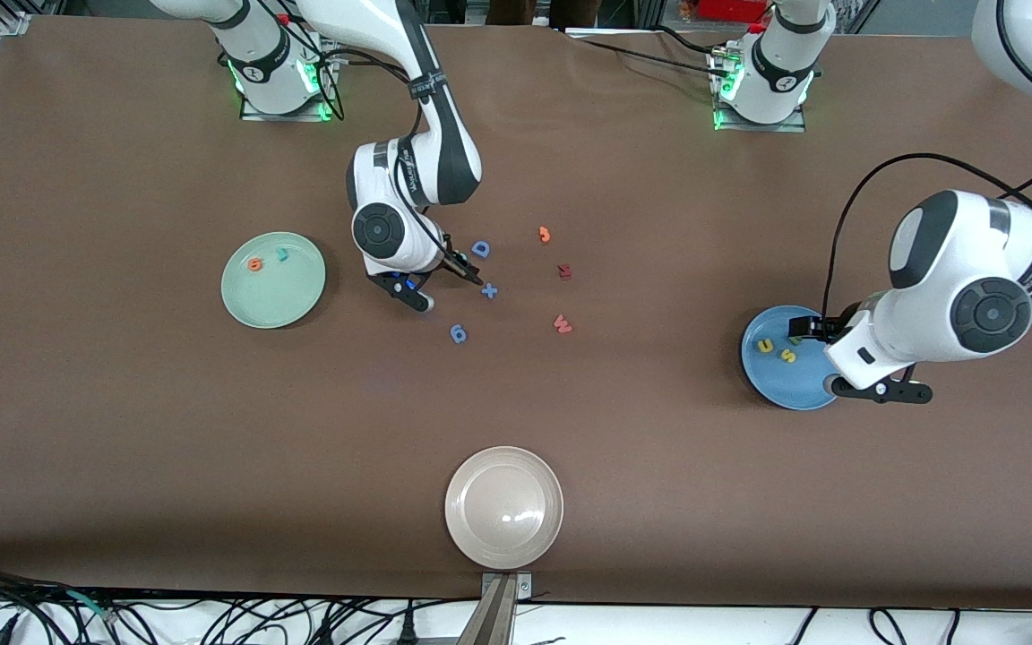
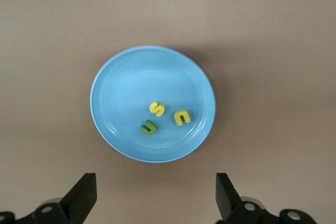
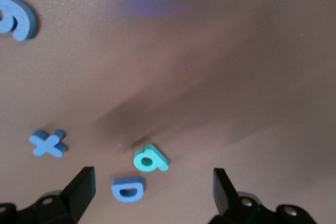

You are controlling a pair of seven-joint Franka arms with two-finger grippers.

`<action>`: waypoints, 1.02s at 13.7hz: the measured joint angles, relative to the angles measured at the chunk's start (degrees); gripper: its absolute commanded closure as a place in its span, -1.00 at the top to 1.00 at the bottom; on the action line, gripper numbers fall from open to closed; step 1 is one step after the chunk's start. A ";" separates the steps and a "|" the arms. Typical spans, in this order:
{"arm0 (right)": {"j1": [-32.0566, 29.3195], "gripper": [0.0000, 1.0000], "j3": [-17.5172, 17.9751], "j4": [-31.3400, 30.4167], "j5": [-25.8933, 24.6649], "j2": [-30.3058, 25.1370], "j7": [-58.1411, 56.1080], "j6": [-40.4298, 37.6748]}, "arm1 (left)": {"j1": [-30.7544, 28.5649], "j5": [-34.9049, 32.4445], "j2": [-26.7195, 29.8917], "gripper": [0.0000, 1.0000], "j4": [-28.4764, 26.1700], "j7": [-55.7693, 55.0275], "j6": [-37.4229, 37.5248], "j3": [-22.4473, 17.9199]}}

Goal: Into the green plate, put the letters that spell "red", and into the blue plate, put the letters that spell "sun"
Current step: 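Reach the right gripper to the teal a while the left gripper withdraws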

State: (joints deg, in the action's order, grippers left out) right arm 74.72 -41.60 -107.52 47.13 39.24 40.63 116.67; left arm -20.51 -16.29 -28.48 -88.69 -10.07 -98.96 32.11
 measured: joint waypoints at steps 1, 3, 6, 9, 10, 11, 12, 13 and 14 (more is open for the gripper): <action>-0.02 0.97 0.14 0.00 0.25 0.27 0.00 0.20 | 0.00 0.00 0.12 1.00 1.96 0.00 1.03 0.94; 0.00 0.97 1.07 0.01 0.75 0.67 0.01 1.05 | 0.04 0.00 0.31 1.00 5.60 0.00 2.83 2.42; 0.07 0.85 1.92 0.01 2.39 1.67 0.22 1.48 | 0.02 0.00 1.18 1.00 11.21 0.06 6.21 3.10; 0.08 0.50 1.98 0.01 2.68 2.23 0.49 1.57 | 0.13 0.77 5.00 1.00 13.85 0.67 8.87 3.77; 0.09 0.37 1.99 0.01 2.70 2.29 0.54 1.57 | 0.79 2.58 6.82 1.00 13.87 1.57 9.14 2.99; 0.09 0.22 2.00 0.01 2.70 2.30 0.56 1.57 | 2.94 5.39 8.81 1.00 13.87 2.31 9.30 -0.24; 0.10 0.21 2.02 0.01 2.71 2.30 0.57 1.57 | 6.12 9.02 10.83 1.00 13.76 2.80 9.46 -5.32; 0.10 0.17 2.09 0.01 2.73 2.30 0.65 1.57 | 8.78 12.17 12.66 1.00 13.30 3.50 9.80 -9.96; 0.11 0.16 2.15 0.01 2.73 2.31 0.68 1.57 | 10.43 13.83 14.36 1.00 12.34 4.66 9.95 -13.02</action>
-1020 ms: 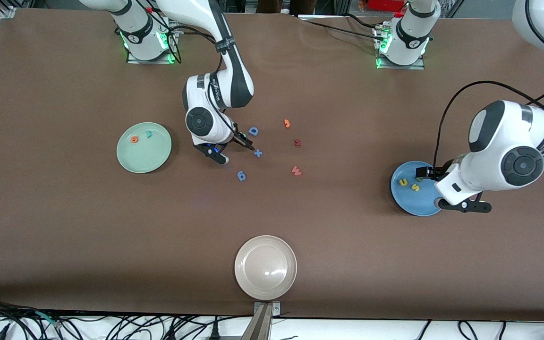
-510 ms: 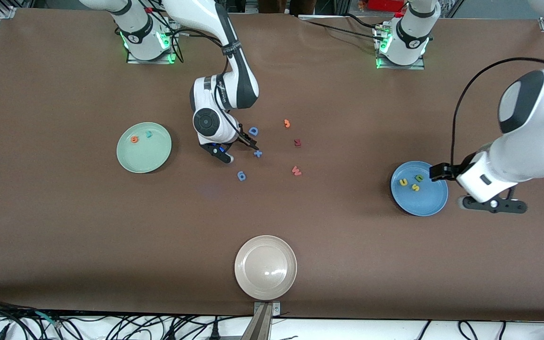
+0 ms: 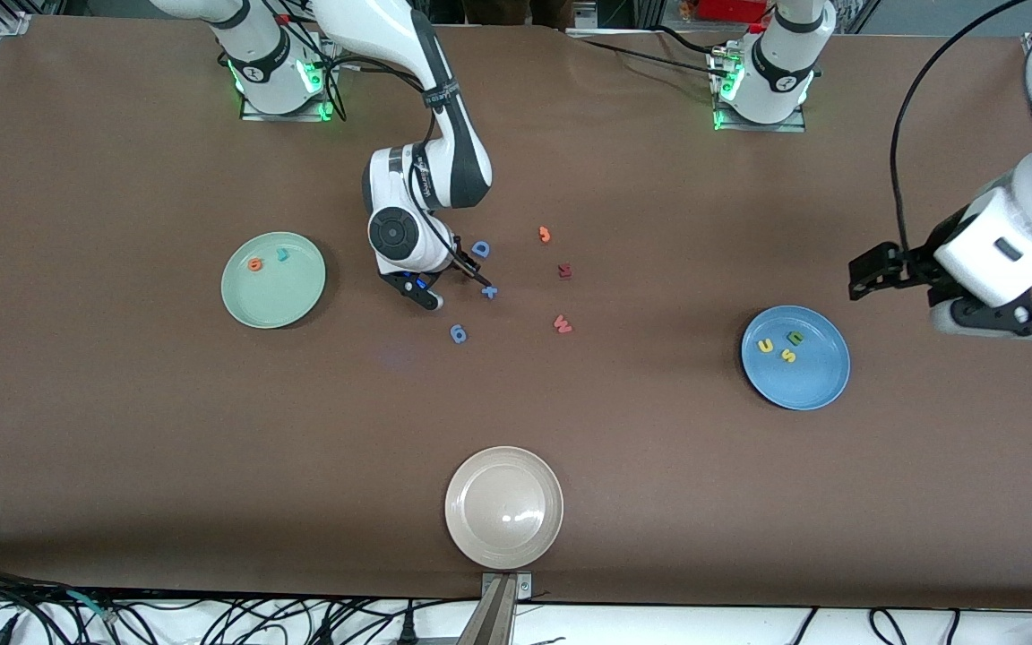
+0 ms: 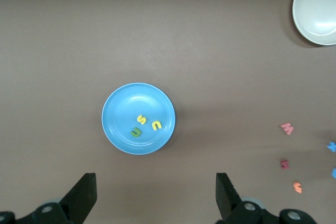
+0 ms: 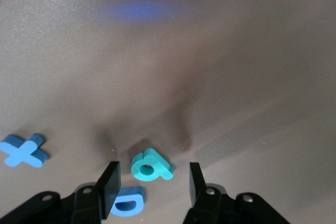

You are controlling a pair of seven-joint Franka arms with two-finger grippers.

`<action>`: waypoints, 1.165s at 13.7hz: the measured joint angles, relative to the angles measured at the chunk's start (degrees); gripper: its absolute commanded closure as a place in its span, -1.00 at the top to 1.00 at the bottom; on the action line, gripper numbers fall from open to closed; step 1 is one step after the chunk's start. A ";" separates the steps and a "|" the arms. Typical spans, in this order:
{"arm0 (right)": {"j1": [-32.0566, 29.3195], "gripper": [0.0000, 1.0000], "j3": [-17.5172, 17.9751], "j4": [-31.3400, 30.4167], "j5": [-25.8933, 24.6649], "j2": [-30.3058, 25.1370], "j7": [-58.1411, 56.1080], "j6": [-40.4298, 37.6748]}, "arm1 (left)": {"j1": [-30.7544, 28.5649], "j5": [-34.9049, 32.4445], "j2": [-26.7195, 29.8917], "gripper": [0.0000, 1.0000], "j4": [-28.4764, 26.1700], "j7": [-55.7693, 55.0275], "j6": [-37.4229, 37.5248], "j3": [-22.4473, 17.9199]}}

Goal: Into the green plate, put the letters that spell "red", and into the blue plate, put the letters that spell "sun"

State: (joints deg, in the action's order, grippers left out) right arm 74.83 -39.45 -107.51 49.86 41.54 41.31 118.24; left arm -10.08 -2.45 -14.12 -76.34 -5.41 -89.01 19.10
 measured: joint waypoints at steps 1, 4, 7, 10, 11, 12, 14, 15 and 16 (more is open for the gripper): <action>0.01 0.16 0.02 0.00 0.01 0.01 0.02 0.00 | 1.51 0.50 1.71 1.00 -1.58 1.19 -0.09 -2.18; 0.02 0.11 0.04 0.01 0.01 0.02 0.03 0.09 | 6.13 0.53 7.06 1.00 -10.53 2.14 -7.02 -7.19; 0.02 0.09 0.10 0.00 0.01 0.37 0.05 1.45 | 8.30 0.59 11.47 1.00 -18.98 2.21 -13.30 -9.07; 0.07 0.08 0.18 0.01 0.06 0.48 0.05 1.83 | 10.38 0.69 13.36 1.00 -21.26 4.23 -13.58 -11.85; 0.08 0.08 0.29 0.01 0.06 0.48 0.05 1.98 | 10.38 0.70 13.40 1.00 -21.37 4.79 -13.46 -11.99; 0.08 0.09 0.37 0.01 0.06 0.49 0.05 2.11 | 10.38 0.70 13.39 1.00 -21.40 5.03 -13.24 -12.10; 0.15 0.08 0.50 0.01 0.06 0.49 0.05 2.25 | 10.38 0.70 13.39 1.00 -21.44 5.18 -12.79 -12.22; 0.23 0.03 0.52 0.02 0.06 0.49 0.05 2.29 | 10.38 0.70 13.39 1.00 -21.44 5.19 -12.33 -12.23; 0.28 -0.01 0.55 0.02 0.06 0.49 0.05 2.32 | 10.38 0.70 13.39 1.00 -21.44 5.19 -11.89 -12.25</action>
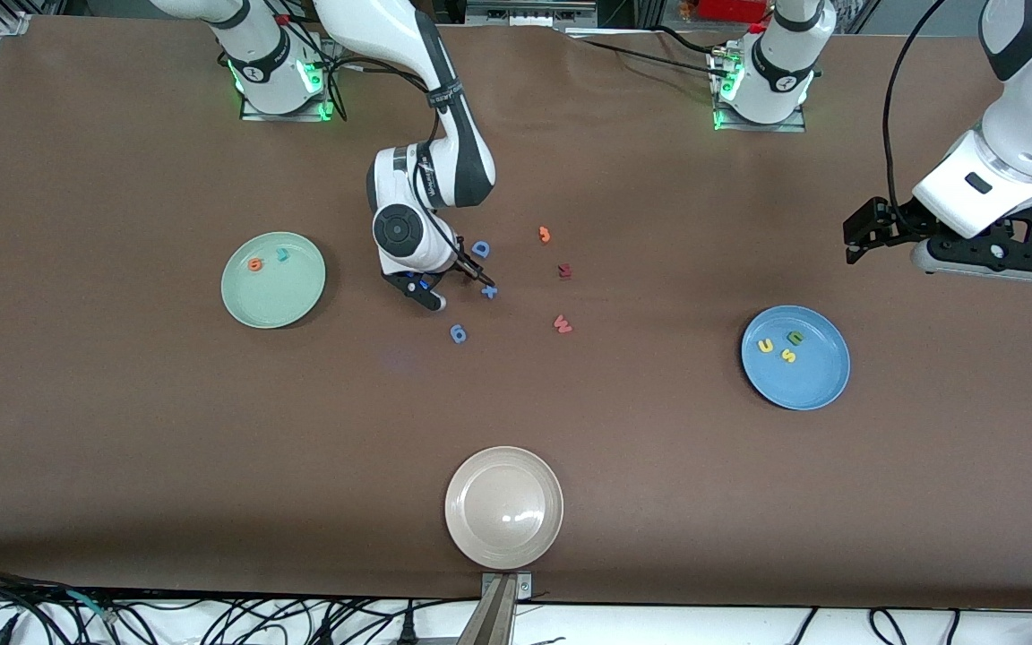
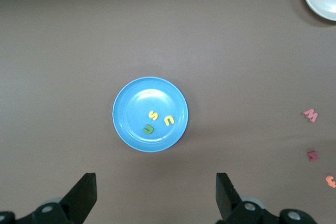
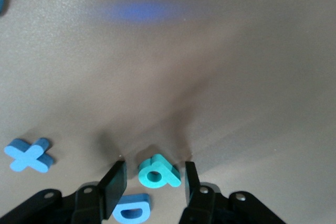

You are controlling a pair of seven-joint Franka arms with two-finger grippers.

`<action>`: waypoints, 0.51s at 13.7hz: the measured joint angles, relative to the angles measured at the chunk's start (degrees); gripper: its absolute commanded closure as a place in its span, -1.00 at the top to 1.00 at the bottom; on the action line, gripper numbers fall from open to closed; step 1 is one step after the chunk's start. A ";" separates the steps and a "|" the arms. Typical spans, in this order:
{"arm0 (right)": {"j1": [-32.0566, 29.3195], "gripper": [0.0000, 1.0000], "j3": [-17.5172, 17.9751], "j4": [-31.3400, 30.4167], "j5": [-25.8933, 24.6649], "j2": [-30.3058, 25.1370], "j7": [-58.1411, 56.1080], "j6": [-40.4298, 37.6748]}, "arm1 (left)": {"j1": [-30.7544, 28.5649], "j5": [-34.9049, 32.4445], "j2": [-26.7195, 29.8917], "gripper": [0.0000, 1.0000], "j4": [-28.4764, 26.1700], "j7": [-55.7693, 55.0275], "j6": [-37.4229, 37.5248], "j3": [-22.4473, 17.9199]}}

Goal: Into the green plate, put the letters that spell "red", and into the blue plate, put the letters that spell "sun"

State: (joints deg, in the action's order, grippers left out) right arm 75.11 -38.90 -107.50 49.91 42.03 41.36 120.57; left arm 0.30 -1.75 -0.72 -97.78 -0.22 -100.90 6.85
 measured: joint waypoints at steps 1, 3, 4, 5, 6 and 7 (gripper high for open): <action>0.01 -0.08 0.02 0.00 0.01 0.00 0.00 0.10 | 0.00 0.00 0.00 1.00 0.00 0.00 0.54 -0.03; 0.02 -0.37 0.08 0.07 0.12 0.00 0.01 0.30 | 0.00 0.00 0.00 1.00 0.00 0.04 2.11 -0.10; 0.02 -0.52 0.10 0.08 0.13 0.00 0.01 0.32 | 0.00 0.00 0.00 1.00 0.00 0.10 2.43 -0.13; 0.02 -0.63 0.13 0.14 0.25 -0.01 0.01 0.38 | 0.00 0.00 0.01 1.00 0.00 0.12 2.59 -0.14; 0.06 -0.72 -0.05 0.26 0.27 -0.14 0.01 0.10 | 0.01 0.00 0.01 1.00 0.00 0.11 2.63 -0.14; 0.05 -0.76 -0.08 0.25 0.30 -0.31 0.01 0.04 | 0.01 0.00 0.02 1.00 0.03 0.12 2.64 -0.14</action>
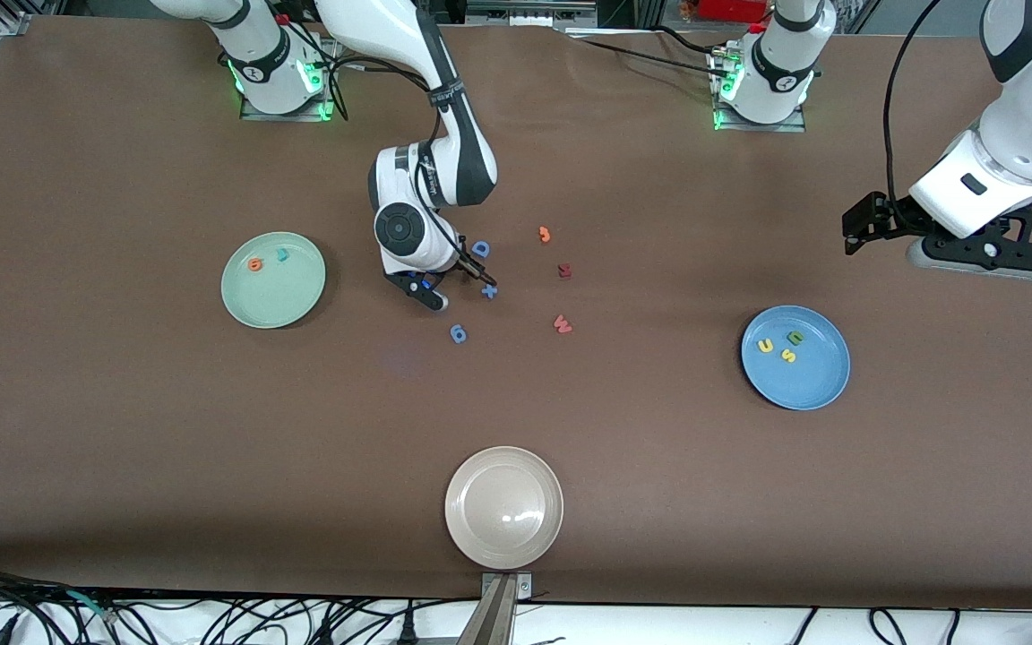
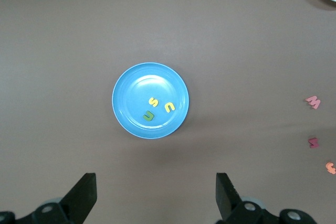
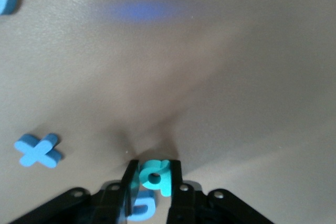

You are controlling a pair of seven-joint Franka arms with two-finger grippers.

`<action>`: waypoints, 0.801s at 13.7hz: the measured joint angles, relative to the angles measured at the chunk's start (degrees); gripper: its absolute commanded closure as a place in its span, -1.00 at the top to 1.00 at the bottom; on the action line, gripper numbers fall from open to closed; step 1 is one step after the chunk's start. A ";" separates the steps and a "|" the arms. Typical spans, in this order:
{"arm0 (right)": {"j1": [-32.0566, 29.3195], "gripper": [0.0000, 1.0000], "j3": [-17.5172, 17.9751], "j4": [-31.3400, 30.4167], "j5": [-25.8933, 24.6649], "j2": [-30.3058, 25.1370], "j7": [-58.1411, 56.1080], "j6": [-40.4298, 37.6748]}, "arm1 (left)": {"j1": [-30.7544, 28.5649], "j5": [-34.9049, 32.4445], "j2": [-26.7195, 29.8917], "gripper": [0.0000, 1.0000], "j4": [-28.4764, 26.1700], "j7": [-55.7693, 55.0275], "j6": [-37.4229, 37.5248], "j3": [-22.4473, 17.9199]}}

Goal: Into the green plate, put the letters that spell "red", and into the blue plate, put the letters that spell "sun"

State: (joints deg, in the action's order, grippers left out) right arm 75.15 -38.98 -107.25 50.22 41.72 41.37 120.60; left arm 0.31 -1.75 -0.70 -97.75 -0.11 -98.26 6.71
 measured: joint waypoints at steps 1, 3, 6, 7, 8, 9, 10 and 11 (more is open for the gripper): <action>0.00 -0.76 0.12 0.00 0.01 0.18 0.00 0.03 | 0.00 0.00 0.03 1.00 0.06 0.00 0.00 0.00; 0.00 -0.76 0.11 0.01 0.04 0.16 0.00 -0.01 | 0.01 0.00 0.07 1.00 0.16 0.00 0.00 -0.02; -0.01 -0.76 -0.41 0.02 0.05 0.19 -0.01 -0.87 | 0.01 0.00 0.08 1.00 0.17 0.00 0.00 -0.02; 0.03 -0.76 -1.54 0.07 0.04 0.18 -0.25 -2.58 | 0.01 0.00 0.08 1.00 0.17 0.00 0.00 -0.02; 0.06 -0.76 -3.35 0.23 0.04 0.09 -1.22 -5.27 | 0.01 0.00 0.08 1.00 0.17 0.00 0.00 -0.02; 0.07 -0.76 -5.71 0.48 0.04 -0.15 -2.69 -8.50 | 0.02 0.00 0.08 1.00 0.17 0.00 0.00 -0.02; 0.06 -0.76 -8.33 0.78 0.04 -0.47 -4.38 -11.95 | 0.01 0.00 0.08 1.00 0.18 0.00 0.00 -0.03; 0.05 -0.76 -11.17 1.05 0.03 -0.86 -6.26 -15.62 | 0.02 0.00 0.08 1.00 0.19 0.01 0.00 -0.03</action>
State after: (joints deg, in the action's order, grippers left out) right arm 75.21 -50.15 -106.20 50.25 40.86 35.11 104.98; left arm 0.32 -1.75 -0.62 -97.56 -0.10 -98.26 6.69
